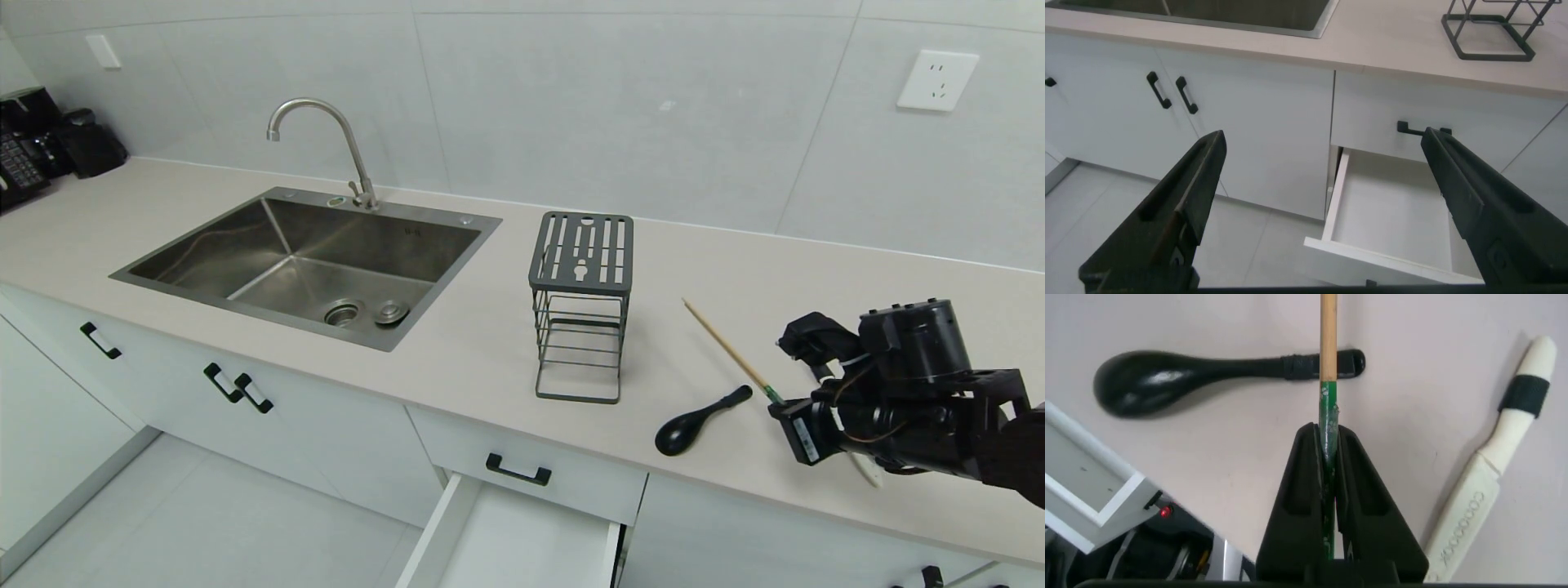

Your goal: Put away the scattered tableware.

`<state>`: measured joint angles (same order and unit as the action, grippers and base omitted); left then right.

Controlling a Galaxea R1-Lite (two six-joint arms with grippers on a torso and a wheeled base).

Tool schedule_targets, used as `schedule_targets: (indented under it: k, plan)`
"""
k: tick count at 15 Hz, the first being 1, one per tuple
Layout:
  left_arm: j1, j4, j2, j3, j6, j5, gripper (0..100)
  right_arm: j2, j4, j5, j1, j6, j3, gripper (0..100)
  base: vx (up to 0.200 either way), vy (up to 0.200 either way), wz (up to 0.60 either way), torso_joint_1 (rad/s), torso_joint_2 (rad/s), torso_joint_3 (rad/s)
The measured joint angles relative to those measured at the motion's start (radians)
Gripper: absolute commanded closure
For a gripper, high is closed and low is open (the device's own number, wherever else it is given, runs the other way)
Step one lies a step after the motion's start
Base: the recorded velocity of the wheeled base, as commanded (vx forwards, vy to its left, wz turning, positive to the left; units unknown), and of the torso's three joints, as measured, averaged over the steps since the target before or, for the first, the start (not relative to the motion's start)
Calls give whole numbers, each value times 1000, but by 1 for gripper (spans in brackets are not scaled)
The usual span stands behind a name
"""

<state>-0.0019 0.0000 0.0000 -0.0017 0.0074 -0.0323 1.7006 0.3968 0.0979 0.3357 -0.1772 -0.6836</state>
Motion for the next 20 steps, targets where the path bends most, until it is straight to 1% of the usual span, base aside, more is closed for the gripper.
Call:
schedule_targets:
  k: [4,5,8,12,15,18,20]
  plan:
    - [0,0,0,0,0,0,0,-90,18,-24,21,-13,28,100,0,0,0,0,0,0]
    - [0,0,0,0,0,0,0,-115,26,-33,23,-34,39,100,0,0,0,0,0,0]
    - [0,0,0,0,0,0,0,-206,39,-59,26,-83,104,100,0,0,0,0,0,0]
    - [0,0,0,0,0,0,0,-313,41,-68,26,-113,194,100,0,0,0,0,0,0]
    - [0,0,0,0,0,0,0,-360,50,-79,26,-137,203,100,0,0,0,0,0,0]
    - [0,0,0,0,0,0,0,-384,76,-116,27,-180,198,100,0,0,0,0,0,0]
    - [0,0,0,0,0,0,0,-395,82,-149,46,-183,197,100,0,0,0,0,0,0]
